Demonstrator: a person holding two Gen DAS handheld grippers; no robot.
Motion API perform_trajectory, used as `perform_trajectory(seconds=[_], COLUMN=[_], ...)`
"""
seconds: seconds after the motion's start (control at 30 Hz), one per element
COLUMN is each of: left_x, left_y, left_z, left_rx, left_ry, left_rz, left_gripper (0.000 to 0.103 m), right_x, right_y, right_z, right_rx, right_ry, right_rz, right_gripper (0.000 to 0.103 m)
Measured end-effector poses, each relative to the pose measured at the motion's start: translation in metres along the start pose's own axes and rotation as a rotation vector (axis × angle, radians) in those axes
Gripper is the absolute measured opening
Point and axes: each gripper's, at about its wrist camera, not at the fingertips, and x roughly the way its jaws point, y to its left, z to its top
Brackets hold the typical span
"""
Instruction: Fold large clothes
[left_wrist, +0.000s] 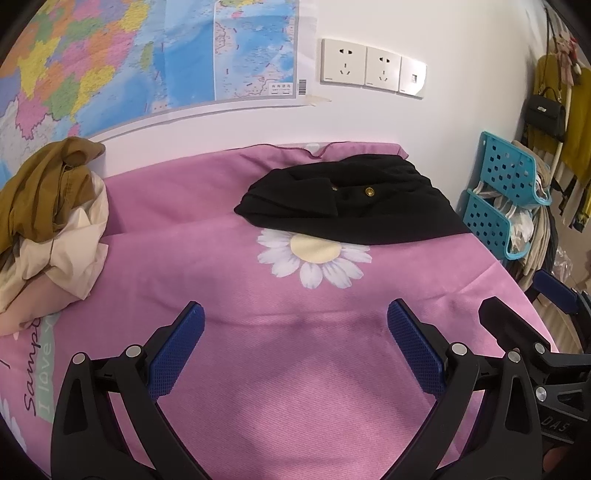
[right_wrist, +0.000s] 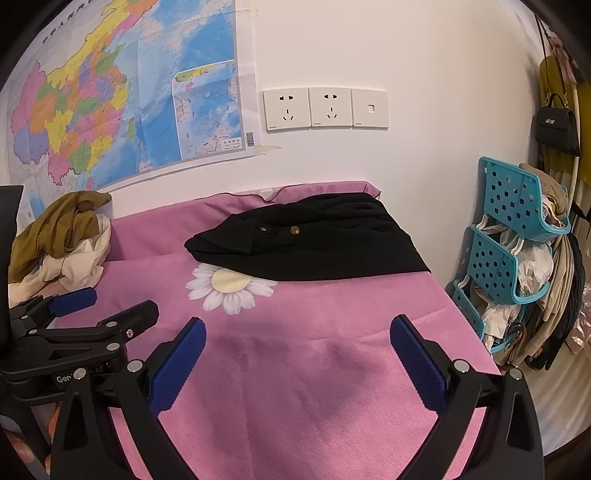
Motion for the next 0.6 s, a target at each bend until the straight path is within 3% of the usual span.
perform_trajectory(seconds=[0.6], left_x=[-0.0001], left_y=[0.0009], left_z=[0.0009], left_rx=[-0.004], left_ry=[0.004], left_rz=[-0.002], left_gripper=[0.098], right_x=[-0.0011], right_y=[-0.0008], right_z=[0.0017], right_rx=[0.005], right_ry=[-0.001], right_rz=[0.003], right_gripper=[0.097])
